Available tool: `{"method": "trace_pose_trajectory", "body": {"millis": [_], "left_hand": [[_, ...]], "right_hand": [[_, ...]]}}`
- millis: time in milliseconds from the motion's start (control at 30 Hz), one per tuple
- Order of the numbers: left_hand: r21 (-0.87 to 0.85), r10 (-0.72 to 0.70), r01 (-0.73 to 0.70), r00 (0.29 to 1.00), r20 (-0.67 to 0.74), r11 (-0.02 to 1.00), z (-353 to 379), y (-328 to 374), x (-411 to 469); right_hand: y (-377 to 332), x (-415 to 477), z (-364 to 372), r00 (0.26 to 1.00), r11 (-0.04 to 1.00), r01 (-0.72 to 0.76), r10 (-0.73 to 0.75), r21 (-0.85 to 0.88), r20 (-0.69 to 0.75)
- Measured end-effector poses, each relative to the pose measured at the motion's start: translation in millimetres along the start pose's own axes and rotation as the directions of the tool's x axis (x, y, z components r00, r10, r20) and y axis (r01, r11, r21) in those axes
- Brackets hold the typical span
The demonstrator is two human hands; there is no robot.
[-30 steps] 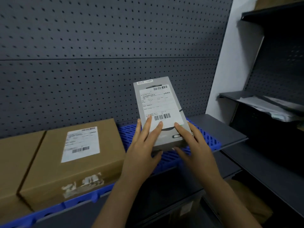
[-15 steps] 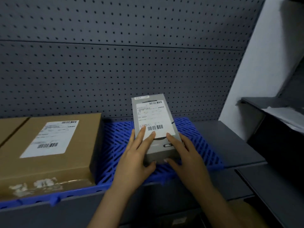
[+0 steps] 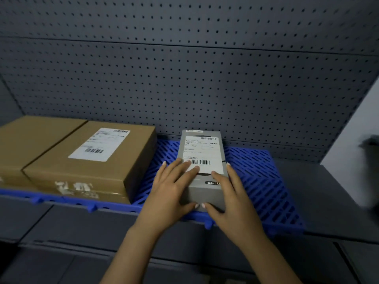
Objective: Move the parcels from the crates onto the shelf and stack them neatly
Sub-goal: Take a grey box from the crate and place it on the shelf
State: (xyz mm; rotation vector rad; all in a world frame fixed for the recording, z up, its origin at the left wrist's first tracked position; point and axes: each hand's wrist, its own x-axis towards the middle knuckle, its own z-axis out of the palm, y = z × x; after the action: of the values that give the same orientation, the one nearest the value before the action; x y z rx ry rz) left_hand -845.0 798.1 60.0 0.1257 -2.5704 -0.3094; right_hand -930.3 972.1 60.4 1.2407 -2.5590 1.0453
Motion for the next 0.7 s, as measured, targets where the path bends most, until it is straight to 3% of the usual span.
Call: {"method": "trace_pose_trajectory", "body": {"millis": [200, 700], "left_hand": [[0.101, -0.013, 0.015, 1.000, -0.018, 0.995, -24, -15, -12], [0.128, -0.050, 0.050, 0.999, -0.002, 0.991, -77, -86, -50]], "right_hand": [[-27, 8, 14, 0.997, 0.999, 0.042, -0.043, 0.012, 0.060], [-68, 19, 49, 0.998, 0.997, 0.029, -0.025, -0.069, 0.058]]}}
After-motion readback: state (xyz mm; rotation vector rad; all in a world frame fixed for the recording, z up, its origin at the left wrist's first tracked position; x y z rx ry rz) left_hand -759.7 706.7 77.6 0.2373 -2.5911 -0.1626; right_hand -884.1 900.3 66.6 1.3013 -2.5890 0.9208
